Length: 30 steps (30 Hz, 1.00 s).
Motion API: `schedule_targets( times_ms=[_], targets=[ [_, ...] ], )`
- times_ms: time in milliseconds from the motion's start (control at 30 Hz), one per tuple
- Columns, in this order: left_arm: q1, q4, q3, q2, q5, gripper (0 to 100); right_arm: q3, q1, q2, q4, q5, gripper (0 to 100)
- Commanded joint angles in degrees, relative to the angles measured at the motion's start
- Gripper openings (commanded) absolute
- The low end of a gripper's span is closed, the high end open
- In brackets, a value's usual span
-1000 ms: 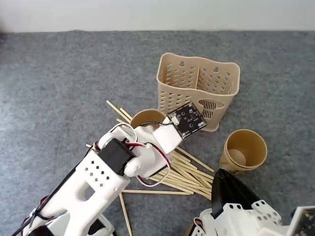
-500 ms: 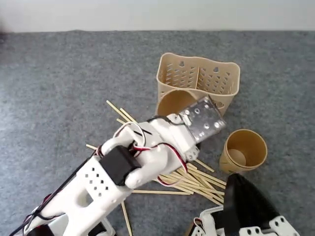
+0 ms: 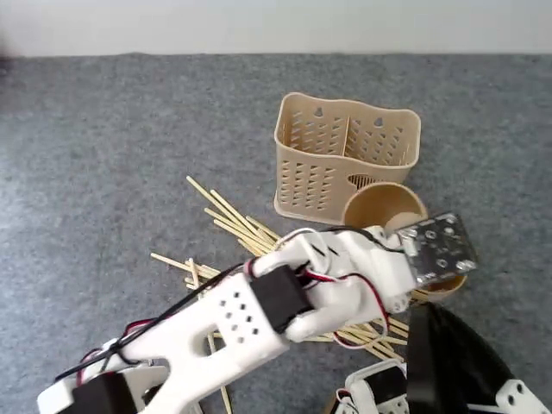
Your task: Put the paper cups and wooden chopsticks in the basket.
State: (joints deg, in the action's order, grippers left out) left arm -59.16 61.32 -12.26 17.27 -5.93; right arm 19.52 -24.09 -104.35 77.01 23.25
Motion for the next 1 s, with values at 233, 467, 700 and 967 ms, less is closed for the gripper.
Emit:
schedule_targets(
  times_ms=[233,467,700,967],
  targets=[
    [-5.71,2.64,10.24,-4.22,-0.97,1,-1.05,-2.15,0.31,-4.18,0.44,0.9],
    [-5.98,2.46,14.29,-9.41,-1.05,1,-1.14,-2.15,0.31,-4.62,0.44,0.9],
    [-5.89,2.55,21.41,-18.73,-1.05,1,-1.05,-2.15,0.31,-4.00,0.44,0.9],
    [-5.89,2.55,25.36,-21.80,-2.20,1,-1.05,-2.15,0.31,-4.00,0.44,0.9]
  ],
)
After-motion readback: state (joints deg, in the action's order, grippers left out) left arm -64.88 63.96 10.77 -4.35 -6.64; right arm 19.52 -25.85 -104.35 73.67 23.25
